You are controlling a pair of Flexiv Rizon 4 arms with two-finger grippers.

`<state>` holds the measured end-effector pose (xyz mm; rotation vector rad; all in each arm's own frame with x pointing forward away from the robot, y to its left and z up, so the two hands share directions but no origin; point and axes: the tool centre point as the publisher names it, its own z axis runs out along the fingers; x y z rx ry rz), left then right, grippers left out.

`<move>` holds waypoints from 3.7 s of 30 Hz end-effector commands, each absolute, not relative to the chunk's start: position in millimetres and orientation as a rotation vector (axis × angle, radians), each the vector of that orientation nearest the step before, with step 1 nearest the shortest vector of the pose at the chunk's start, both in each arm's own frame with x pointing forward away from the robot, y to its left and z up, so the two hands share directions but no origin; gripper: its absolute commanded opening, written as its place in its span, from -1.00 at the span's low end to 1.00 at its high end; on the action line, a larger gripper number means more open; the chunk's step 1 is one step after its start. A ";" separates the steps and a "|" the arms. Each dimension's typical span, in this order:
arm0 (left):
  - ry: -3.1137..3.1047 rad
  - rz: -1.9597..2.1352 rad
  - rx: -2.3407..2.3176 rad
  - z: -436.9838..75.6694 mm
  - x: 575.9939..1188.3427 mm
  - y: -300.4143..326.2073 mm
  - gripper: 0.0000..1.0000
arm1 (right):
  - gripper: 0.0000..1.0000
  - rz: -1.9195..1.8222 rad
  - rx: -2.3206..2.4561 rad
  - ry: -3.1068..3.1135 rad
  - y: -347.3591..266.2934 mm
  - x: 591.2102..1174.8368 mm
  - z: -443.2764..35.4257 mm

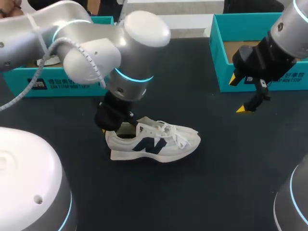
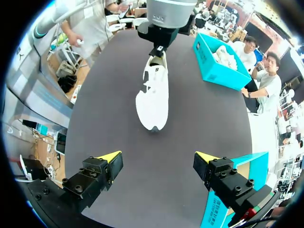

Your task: Take the shoe out of the shoebox, open the shoe tongue, remove and reinsert the insole, then place the shoe into the shoebox

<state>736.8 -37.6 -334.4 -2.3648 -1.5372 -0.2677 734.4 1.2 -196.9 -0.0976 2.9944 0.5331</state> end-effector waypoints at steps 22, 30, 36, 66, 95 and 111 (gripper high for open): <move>-1.612 -0.164 -2.398 -343.9 725.6 -25.3 1.00 | 1.00 0.532 -0.098 2.995 1.9 735.1 -198.1; -1.889 0.209 -2.359 -296.1 723.2 2.7 1.00 | 1.00 0.532 -0.098 2.995 1.9 735.1 -198.1; -2.235 0.507 -2.085 -280.7 717.3 49.9 1.00 | 1.00 0.532 -0.098 2.995 1.9 735.1 -198.1; -2.445 1.194 -1.144 -309.3 717.9 120.7 1.00 | 1.00 0.532 -0.098 2.995 1.9 735.1 -198.1; -2.341 2.194 -0.327 -327.1 710.1 148.9 1.00 | 1.00 0.532 -0.098 2.995 1.9 735.1 -198.1; -2.372 2.077 -0.250 -325.3 710.6 150.0 1.00 | 1.00 0.532 -0.098 2.995 1.9 735.1 -198.1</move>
